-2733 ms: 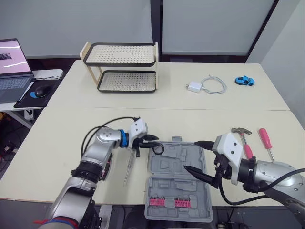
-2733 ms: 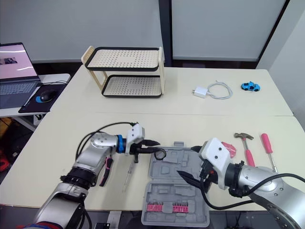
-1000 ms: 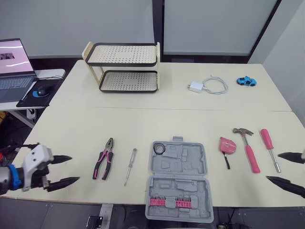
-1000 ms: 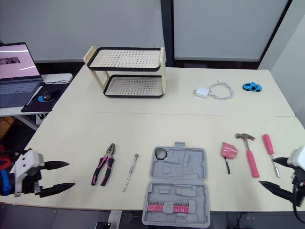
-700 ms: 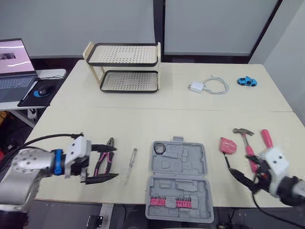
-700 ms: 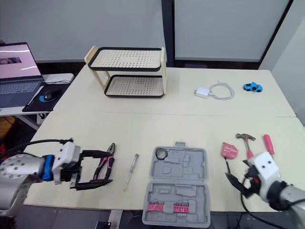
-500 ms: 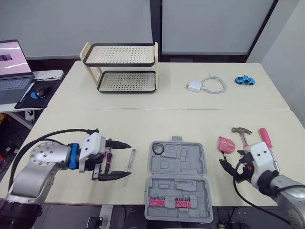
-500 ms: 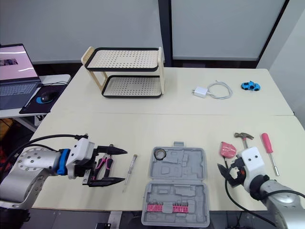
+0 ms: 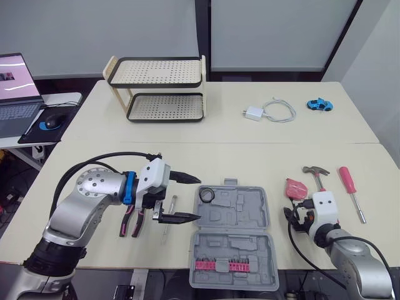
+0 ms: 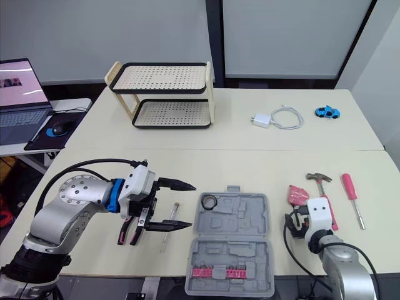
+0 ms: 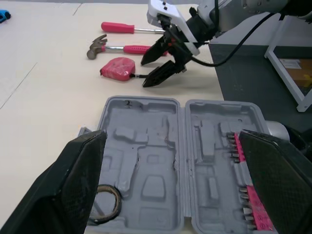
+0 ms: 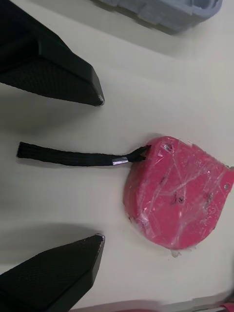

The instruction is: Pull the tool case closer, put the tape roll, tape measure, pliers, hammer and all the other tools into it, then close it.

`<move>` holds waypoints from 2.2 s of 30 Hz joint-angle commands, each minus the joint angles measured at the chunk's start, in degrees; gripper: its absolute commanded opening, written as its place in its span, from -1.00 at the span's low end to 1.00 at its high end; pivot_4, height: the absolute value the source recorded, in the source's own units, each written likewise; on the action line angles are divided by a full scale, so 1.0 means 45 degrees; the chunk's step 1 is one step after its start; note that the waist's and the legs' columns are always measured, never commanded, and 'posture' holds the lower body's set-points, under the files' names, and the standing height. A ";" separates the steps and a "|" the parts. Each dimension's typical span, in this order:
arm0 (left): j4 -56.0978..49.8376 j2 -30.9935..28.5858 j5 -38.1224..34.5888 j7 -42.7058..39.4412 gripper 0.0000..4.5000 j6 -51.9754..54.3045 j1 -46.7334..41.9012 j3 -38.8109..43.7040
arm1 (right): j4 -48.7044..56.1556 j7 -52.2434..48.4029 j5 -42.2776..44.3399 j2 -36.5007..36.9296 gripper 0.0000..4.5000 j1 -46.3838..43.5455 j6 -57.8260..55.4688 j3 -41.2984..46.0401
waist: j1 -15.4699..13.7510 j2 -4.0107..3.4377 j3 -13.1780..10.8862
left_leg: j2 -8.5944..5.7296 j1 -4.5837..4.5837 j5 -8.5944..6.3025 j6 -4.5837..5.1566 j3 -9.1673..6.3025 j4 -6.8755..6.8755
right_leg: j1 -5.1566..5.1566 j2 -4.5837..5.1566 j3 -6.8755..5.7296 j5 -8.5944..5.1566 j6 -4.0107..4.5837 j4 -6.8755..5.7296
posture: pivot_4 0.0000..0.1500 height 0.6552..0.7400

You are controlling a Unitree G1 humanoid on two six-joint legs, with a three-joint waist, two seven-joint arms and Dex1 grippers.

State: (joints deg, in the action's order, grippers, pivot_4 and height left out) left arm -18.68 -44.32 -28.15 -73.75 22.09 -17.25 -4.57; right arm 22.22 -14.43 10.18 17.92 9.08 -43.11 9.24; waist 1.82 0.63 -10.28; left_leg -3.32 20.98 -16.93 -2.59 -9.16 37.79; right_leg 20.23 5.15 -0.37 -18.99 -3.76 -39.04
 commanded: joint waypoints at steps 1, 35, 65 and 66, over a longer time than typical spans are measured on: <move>-0.0426 -0.0029 -0.0225 0.0089 0.99 0.0185 -0.0227 -0.0029 | -0.0220 0.0208 -0.0050 -0.0131 1.00 -0.0276 0.0351 0.0000 | 0.0001 -0.0002 0.0001 | 0.0000 -0.0001 0.0000 0.0000 0.0002 0.0000 | 0.0001 0.0000 0.0003 0.0000 0.0000 0.0000 | 1.00 0.81; -0.0703 -0.0210 -0.0053 0.0141 1.00 0.0279 0.0026 -0.0365 | 0.1565 0.0070 0.1032 -0.0066 -0.90 0.0505 -0.1422 0.0614 | -0.0025 -0.0006 0.0004 | 0.0001 -0.0007 -0.0001 0.0001 0.0000 0.0000 | -0.0002 -0.0005 0.0010 0.0000 0.0000 0.0001 | 1.00 0.81; -0.0650 -0.0086 -0.0103 -0.0284 1.00 -0.0224 0.0182 -0.0602 | -0.0021 0.0021 0.0831 0.0033 -0.98 -0.0105 -0.0306 0.0051 | -0.0018 -0.0008 0.0004 | 0.0000 -0.0006 -0.0001 0.0001 0.0002 -0.0001 | -0.0001 -0.0005 0.0014 0.0000 0.0000 0.0003 | 1.00 0.81; -0.0649 -0.0194 -0.0050 -0.0447 1.00 -0.0322 0.0282 -0.0620 | 0.0107 -0.0056 0.0905 0.0090 -0.98 -0.0025 -0.0367 0.0095 | -0.0018 -0.0008 0.0004 | 0.0000 -0.0007 -0.0001 0.0001 0.0002 -0.0001 | -0.0001 -0.0005 0.0014 0.0000 0.0000 0.0003 | 1.00 0.81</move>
State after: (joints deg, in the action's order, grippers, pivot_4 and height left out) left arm -19.91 -44.25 -28.13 -74.56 22.13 -16.42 -7.52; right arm 21.27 -13.89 13.13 18.08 8.03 -43.73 9.11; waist 1.74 0.60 -10.26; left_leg -3.31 20.95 -16.93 -2.58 -9.15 37.79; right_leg 20.23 5.13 -0.30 -18.99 -3.76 -39.02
